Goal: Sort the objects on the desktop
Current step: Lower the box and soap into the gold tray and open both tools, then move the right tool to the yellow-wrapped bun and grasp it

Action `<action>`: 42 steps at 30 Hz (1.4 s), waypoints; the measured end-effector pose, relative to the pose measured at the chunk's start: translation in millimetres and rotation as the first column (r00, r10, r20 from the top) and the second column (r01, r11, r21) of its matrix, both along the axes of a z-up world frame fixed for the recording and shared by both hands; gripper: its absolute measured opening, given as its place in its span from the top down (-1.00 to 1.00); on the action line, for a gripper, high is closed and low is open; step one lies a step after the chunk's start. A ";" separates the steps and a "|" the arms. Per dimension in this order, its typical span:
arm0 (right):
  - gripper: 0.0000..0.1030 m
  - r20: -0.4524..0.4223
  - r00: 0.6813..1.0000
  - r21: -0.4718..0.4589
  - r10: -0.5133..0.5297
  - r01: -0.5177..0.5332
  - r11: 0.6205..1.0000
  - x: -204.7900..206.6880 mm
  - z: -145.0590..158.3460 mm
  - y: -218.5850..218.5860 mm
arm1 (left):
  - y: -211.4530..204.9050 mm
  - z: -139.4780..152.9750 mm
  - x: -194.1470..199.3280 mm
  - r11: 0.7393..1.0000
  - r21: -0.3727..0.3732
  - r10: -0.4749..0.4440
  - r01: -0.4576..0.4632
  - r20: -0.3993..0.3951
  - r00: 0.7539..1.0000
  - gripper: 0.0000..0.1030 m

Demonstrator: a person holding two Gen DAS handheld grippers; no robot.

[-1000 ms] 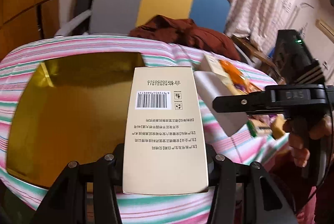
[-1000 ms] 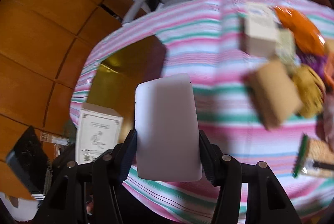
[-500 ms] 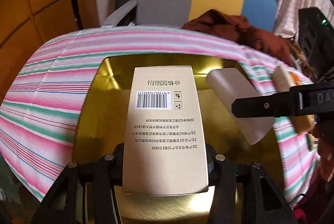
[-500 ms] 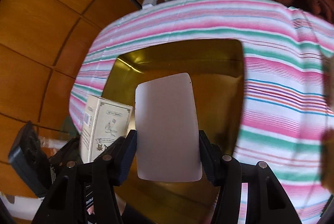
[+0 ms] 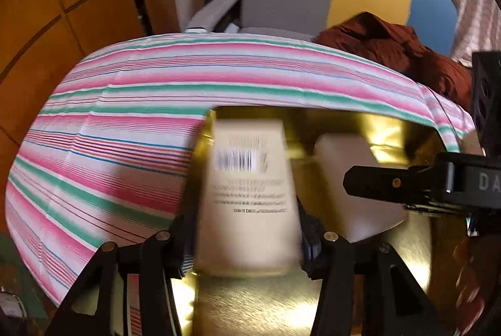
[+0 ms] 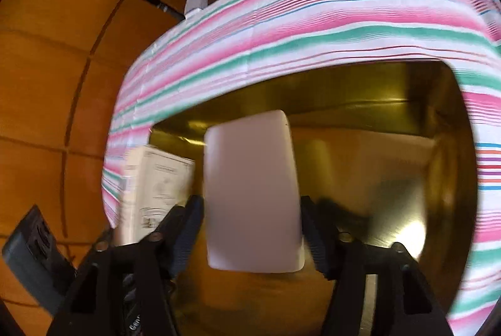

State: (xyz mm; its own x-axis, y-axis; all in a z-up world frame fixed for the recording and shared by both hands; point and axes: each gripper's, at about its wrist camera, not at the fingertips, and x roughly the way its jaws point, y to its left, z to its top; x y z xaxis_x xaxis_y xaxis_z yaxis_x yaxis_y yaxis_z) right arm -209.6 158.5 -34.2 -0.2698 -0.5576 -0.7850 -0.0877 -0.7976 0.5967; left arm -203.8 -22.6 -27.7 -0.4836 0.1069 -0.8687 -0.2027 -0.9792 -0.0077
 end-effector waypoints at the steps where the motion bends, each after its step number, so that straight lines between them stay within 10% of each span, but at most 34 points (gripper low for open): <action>1: -0.48 -0.006 1.000 -0.012 -0.001 0.001 1.000 -1.4 0.6 -3.1 | -5.0 2.3 -1.7 1.000 0.012 0.018 -0.018 0.008 1.000 -0.02; 19: -0.56 -0.116 0.990 -0.031 0.079 -0.083 0.996 32.4 30.3 -7.8 | -40.7 30.8 47.9 0.957 0.214 0.203 -0.194 -0.019 0.979 -0.02; 29: -0.66 -0.260 0.952 0.144 0.162 -0.128 0.981 103.6 69.8 49.9 | 18.2 30.7 84.3 0.970 0.234 0.062 -0.058 -0.008 0.998 -0.05; 42: -0.66 -0.297 0.954 0.284 -0.032 0.120 0.951 176.7 75.7 220.6 | 122.6 45.3 135.0 0.948 0.269 -0.170 0.168 -0.015 0.985 -0.11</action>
State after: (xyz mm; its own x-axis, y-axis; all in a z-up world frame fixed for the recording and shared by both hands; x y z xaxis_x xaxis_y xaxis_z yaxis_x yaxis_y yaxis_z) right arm -32.8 379.0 41.5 -0.5394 -0.2815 -0.7936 -0.0160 -0.9389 0.3439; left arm -68.8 100.0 17.5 -0.4313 0.4160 -0.8006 -0.3635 -0.8923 -0.2677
